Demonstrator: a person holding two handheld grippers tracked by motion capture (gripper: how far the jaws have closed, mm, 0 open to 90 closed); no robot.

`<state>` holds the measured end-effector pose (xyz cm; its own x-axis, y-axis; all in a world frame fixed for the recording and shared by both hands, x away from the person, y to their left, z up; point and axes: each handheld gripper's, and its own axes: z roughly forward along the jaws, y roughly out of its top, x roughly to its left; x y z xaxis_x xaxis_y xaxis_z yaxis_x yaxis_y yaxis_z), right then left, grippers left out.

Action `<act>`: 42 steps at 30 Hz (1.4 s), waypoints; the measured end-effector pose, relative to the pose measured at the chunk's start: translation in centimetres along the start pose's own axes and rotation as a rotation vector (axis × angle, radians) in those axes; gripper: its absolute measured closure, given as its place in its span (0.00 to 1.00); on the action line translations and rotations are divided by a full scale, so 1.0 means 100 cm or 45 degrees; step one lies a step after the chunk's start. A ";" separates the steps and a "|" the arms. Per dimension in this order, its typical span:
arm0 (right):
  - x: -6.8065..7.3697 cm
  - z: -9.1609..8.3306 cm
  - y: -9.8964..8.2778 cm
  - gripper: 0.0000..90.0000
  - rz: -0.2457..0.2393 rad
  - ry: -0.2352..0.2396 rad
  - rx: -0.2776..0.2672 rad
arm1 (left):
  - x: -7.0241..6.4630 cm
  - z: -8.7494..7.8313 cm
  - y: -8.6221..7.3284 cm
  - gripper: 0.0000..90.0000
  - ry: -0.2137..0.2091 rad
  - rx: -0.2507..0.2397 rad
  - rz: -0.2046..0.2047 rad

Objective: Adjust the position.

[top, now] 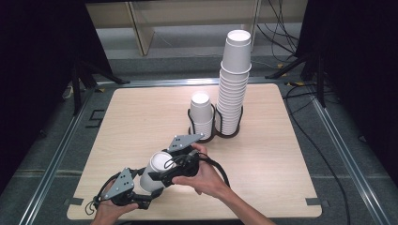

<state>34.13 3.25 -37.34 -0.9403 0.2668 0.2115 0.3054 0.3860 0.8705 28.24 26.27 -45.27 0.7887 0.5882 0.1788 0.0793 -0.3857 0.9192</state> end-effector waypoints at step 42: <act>-0.034 -0.030 0.005 0.27 0.085 0.117 0.081 | 0.006 -0.005 0.000 0.14 -0.016 -0.125 -0.011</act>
<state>37.02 -0.10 -36.31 -0.9266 0.2130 0.3099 0.3736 0.4261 0.8239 28.41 27.02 -44.93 0.7957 0.5822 0.1670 0.0264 -0.3089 0.9507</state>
